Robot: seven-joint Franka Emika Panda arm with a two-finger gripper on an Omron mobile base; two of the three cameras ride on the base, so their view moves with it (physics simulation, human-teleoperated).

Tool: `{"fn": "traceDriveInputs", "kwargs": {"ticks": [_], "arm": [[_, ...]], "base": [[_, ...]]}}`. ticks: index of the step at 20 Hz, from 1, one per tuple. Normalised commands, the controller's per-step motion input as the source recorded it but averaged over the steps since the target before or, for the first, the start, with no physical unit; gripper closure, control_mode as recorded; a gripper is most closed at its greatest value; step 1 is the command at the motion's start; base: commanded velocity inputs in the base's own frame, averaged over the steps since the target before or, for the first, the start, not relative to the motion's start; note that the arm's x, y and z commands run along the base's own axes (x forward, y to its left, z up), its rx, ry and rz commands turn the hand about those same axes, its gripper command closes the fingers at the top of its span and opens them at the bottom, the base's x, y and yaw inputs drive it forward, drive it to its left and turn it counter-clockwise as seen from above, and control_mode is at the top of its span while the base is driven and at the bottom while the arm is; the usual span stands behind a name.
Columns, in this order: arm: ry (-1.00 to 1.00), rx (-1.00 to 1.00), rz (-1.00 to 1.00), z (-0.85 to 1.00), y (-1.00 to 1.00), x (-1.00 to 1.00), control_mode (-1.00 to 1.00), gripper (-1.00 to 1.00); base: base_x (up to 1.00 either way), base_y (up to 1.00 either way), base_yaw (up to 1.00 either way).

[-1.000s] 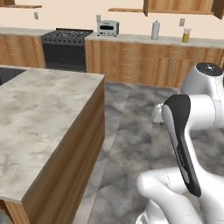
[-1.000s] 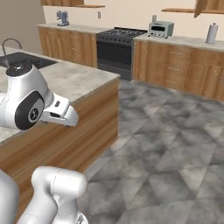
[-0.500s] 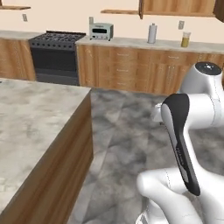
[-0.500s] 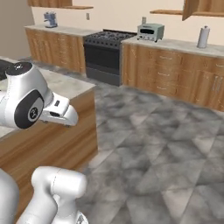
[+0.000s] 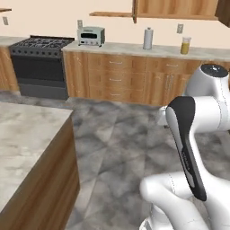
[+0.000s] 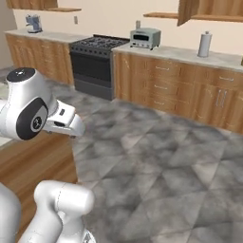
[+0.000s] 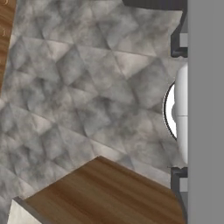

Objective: There is a tray on the dining counter. Grab the cup, mug, and pitcher and place them on the tray. The pitcher may be placed next to the tray if it cannot fit the tray.

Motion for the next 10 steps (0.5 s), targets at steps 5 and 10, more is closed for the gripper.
{"fn": "traceDriveInputs", "kwargs": {"ticks": [5, 10], "arm": [[0.0, 0.0, 0.0, 0.0, 0.0, 0.0, 1.0, -1.0], [0.0, 0.0, 0.0, 0.0, 0.0, 0.0, 1.0, -1.0]], "base": [[0.96, -0.65, -0.15], [0.97, -0.68, -0.15]]}}
